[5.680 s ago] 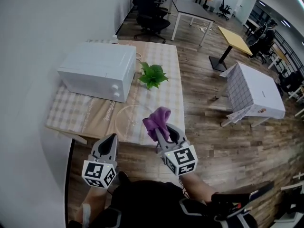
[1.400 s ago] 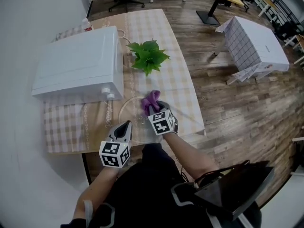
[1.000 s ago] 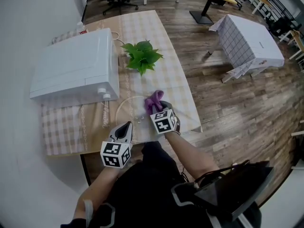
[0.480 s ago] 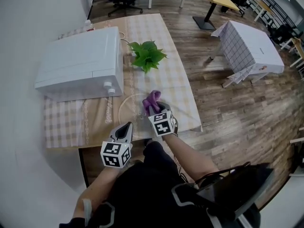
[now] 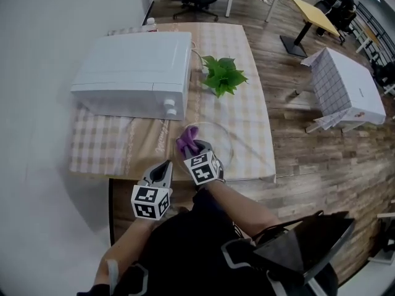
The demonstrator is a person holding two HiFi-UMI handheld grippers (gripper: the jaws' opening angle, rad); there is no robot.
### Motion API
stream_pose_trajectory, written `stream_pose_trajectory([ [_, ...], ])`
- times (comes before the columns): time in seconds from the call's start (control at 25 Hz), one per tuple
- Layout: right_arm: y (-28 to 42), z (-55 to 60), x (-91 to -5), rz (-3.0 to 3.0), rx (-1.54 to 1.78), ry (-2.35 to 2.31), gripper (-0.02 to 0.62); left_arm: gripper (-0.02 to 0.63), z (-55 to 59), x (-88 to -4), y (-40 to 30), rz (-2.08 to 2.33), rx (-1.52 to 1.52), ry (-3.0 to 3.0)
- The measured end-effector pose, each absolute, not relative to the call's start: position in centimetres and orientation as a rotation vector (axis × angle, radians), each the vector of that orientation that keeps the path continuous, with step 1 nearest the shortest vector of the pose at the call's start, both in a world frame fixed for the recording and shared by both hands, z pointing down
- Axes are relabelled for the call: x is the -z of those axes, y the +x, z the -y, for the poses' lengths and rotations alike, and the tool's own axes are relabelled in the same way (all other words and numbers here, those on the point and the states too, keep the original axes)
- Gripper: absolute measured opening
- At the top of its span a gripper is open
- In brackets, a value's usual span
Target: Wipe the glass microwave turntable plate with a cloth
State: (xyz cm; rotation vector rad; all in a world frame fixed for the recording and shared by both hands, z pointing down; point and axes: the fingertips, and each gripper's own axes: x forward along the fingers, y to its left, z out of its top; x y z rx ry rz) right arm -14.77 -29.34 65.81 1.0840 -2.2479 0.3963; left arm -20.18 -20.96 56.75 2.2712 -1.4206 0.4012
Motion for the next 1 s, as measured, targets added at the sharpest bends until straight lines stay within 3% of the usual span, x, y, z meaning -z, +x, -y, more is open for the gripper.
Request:
stream_pose_trajectory([
  [0.4,-18.5,29.4,-67.9,2.239,-0.404,0.99,0.097,0.003,20.8,-57.2,-23.4,1.496,-0.409,2.185],
  [1.0,-13.6,29.9,-68.5,2.197,-0.444,1.077,0.097,0.003,22.0,-58.3,-20.1,1.402,-0.452,2.236],
])
